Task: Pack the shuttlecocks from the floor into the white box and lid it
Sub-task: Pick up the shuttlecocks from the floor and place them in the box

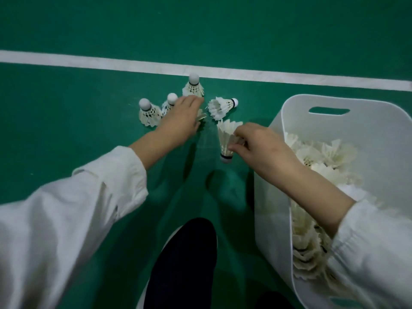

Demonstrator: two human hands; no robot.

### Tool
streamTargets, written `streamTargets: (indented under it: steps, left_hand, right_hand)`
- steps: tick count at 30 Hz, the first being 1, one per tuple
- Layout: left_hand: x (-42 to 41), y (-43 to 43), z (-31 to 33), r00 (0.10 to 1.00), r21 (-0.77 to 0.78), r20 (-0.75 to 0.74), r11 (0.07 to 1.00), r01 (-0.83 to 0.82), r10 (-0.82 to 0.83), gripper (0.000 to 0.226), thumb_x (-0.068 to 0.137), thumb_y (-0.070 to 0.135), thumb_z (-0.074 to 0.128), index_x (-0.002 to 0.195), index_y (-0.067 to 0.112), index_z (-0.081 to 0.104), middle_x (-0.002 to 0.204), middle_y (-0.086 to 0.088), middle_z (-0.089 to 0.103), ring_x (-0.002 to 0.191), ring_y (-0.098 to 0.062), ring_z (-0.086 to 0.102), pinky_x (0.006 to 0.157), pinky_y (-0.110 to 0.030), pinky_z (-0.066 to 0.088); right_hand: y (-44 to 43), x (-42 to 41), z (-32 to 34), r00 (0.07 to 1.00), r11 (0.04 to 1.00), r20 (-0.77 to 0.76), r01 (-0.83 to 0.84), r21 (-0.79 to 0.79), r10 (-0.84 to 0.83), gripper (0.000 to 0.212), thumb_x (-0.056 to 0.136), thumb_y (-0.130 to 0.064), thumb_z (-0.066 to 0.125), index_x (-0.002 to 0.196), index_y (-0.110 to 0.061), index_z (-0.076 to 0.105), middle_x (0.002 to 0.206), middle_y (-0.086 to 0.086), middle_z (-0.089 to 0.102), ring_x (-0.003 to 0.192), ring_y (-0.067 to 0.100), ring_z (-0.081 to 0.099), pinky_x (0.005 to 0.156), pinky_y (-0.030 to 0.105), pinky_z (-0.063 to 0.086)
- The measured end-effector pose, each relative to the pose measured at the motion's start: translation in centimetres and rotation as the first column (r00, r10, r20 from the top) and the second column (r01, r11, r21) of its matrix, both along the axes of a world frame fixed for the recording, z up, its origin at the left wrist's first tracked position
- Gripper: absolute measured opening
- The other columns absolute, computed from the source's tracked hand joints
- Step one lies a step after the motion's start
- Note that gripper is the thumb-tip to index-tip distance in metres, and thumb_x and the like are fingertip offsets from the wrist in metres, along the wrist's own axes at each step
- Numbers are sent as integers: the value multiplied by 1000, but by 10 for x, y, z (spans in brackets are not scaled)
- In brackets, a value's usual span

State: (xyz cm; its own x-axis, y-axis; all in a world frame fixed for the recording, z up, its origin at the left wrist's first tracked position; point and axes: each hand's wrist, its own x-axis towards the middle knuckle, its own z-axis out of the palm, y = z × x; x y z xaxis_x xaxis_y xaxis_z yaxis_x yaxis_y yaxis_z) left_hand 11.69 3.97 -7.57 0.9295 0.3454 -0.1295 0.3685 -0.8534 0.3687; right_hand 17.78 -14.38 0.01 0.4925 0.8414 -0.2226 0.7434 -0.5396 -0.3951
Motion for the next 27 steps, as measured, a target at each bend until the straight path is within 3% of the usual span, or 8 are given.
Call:
streamTargets:
  steps: [3, 7, 11, 15, 19, 21, 24, 27]
  left_hand:
    - [10, 12, -13, 995, 150, -82, 987, 63, -51, 49, 92, 8, 50, 138, 8, 34, 141, -10, 37, 130, -25, 30, 103, -38, 31]
    - [8, 14, -18, 992, 355, -82, 927, 118, -95, 23, 89, 9, 55, 111, 2, 54, 114, -14, 49, 109, -29, 40, 77, -38, 42]
    - [-4, 4, -17, 978, 346, -10, 917, 200, -210, 24, 91, 22, 55, 100, 0, 57, 110, -14, 54, 111, -30, 42, 64, -35, 38]
    - [-5, -12, -11, 997, -47, 71, 999, 5, -2, 21, 91, 28, 55, 89, 10, 44, 84, -7, 55, 73, -18, 48, 57, -26, 33]
    - [11, -27, -7, 953, -477, -2, 837, -267, 303, 25, 93, 37, 51, 102, 16, 41, 70, 4, 52, 53, -9, 49, 44, -20, 36]
    - [22, -33, -11, 914, -561, -67, 742, -367, 401, 37, 92, 45, 47, 113, 15, 46, 83, 4, 58, 58, -8, 49, 51, -23, 36]
    - [38, -40, -23, 871, -672, -151, 598, -437, 467, 48, 90, 42, 53, 131, 18, 45, 130, -4, 52, 104, -18, 53, 82, -28, 40]
    - [48, -39, -38, 847, -773, -201, 451, -446, 492, 51, 88, 33, 60, 134, 15, 46, 137, -6, 47, 120, -21, 48, 98, -30, 38]
  right_hand:
    - [1, -1, -3, 999, 997, 53, -2, -74, 6, 16, 92, -20, 48, 93, -5, 56, 97, 11, 54, 91, 32, 55, 71, 36, 40]
    - [-1, -2, -2, 995, 996, 88, -29, -86, 37, 17, 93, -18, 43, 93, -5, 55, 99, 13, 53, 90, 33, 55, 68, 36, 38]
    - [-2, -3, -4, 994, 994, 84, -63, -88, 70, 16, 93, -17, 44, 95, -6, 55, 100, 13, 54, 90, 33, 55, 70, 38, 42]
    - [-5, -5, -10, 977, 979, 164, -107, -173, 136, 9, 91, -10, 46, 97, -8, 52, 103, 10, 53, 94, 31, 56, 60, 32, 30]
    - [-7, -6, -11, 965, 981, 227, -91, -174, 130, 12, 91, -8, 45, 99, -8, 53, 104, 10, 54, 94, 31, 56, 60, 31, 26]
    - [-7, -6, -10, 963, 985, 244, -75, -156, 112, 12, 91, -9, 44, 99, -8, 53, 104, 11, 55, 93, 31, 55, 60, 31, 24]
    - [-7, -4, -10, 969, 992, 240, -37, -118, 64, 11, 90, -8, 44, 96, -7, 53, 102, 12, 55, 92, 31, 54, 61, 30, 21]
    - [-7, -3, -12, 970, 996, 239, -15, -84, 35, 11, 90, -6, 45, 98, -6, 53, 103, 13, 55, 94, 31, 53, 62, 29, 21]
